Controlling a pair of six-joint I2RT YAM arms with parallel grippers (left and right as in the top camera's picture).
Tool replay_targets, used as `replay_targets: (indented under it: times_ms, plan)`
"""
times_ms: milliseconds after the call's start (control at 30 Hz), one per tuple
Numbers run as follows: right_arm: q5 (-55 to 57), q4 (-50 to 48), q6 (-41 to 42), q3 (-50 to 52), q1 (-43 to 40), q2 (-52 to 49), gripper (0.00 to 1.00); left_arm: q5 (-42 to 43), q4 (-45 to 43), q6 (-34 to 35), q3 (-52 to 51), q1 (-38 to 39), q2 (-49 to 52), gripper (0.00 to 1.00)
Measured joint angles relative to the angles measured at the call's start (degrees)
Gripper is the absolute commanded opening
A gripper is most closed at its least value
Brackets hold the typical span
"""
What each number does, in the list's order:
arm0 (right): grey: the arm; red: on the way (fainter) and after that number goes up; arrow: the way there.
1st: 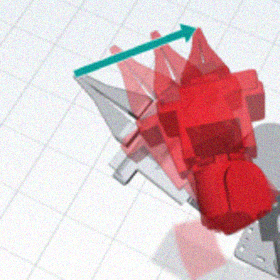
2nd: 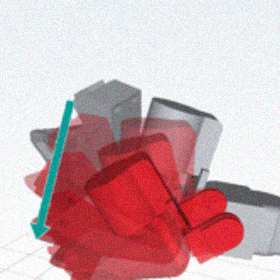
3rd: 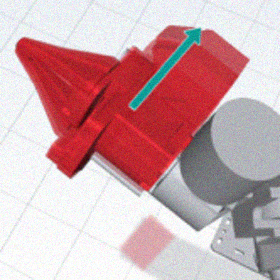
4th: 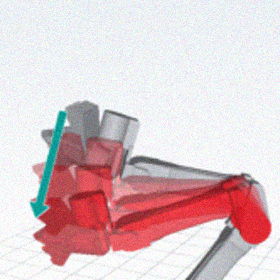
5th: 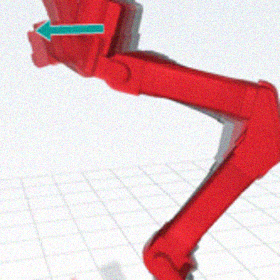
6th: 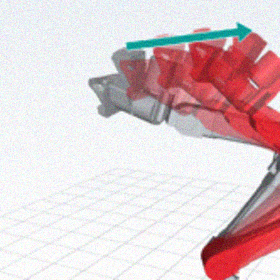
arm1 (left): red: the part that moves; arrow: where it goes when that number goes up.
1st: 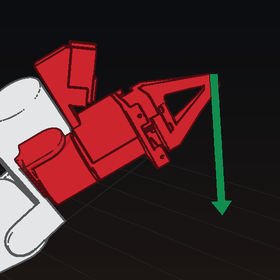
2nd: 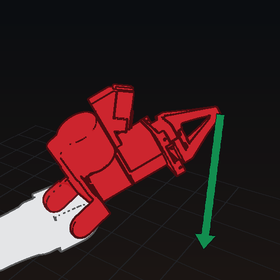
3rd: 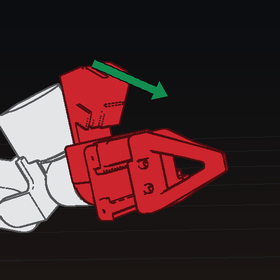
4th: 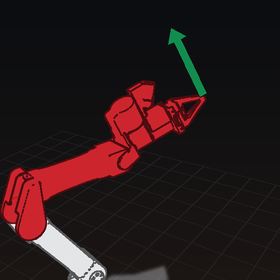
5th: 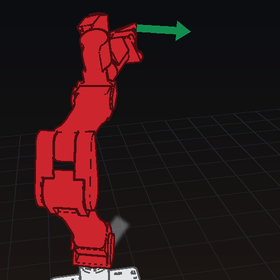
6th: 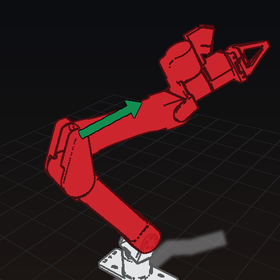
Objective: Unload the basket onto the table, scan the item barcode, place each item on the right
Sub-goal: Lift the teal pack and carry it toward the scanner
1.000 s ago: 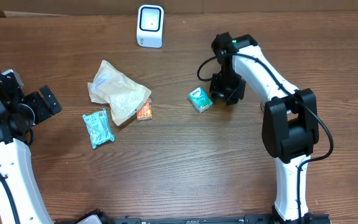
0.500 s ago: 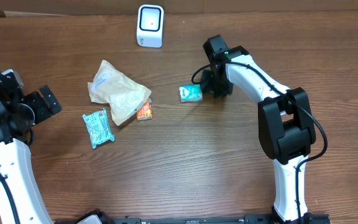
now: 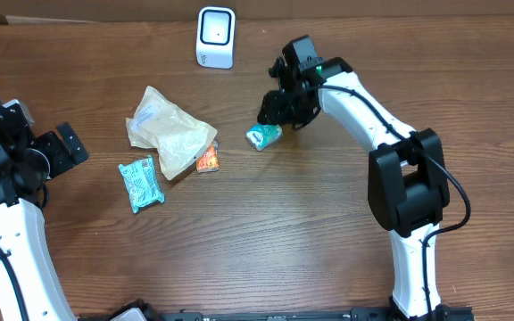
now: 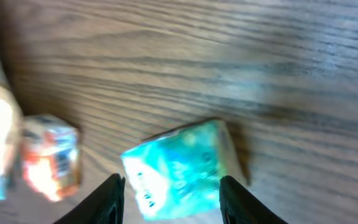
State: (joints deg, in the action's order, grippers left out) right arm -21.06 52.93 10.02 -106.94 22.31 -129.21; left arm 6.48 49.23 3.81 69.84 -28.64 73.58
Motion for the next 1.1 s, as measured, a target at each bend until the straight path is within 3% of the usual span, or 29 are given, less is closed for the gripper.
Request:
replay_targets:
  times_ms: [200, 333, 533, 700, 867, 900, 933, 967, 1100]
  plan:
    - [-1.11, 10.12, 14.47, -3.63, 0.09, 0.02, 0.48, 0.0, 0.0, 0.0, 0.0, 0.0, 0.0, 1.0]
    - [0.87, 8.66, 21.53, -2.12, 1.07, 0.02, 0.37, 0.0, 0.0, 0.0, 0.0, 0.0, 0.0, 1.0]
    - [3.78, 2.54, 28.65, 3.61, 4.68, 0.02, 0.34, 0.0, 0.0, 0.0, 0.0, 0.0, 0.0, 1.0]
    - [5.64, 0.2, 30.88, 5.03, 5.16, 0.0, 0.32, 0.0, 0.0, 0.0, 0.0, 0.0, 0.0, 1.0]
    - [6.27, -0.5, 31.56, 5.07, 5.16, -1.73, 0.23, 0.0, 0.0, 0.0, 0.0, 0.0, 0.0, 0.99]
    - [6.03, -0.83, 31.47, 5.07, 5.14, -2.01, 0.21, 0.0, 0.0, 0.0, 0.0, 0.0, 0.0, 0.99]
    - [5.9, -0.76, 30.73, 5.07, 5.09, -1.99, 0.07, 0.0, 0.0, 0.0, 0.0, 0.0, 0.0, 1.0]
    - [5.81, -0.83, 30.45, 5.05, 5.09, -1.99, 0.04, 0.0, 0.0, 0.0, 0.0, 0.0, 0.0, 0.99]
    - [3.74, -0.39, 27.17, 4.94, 4.52, -1.99, 0.04, 0.0, 0.0, 0.0, 0.0, 0.0, 0.0, 0.99]
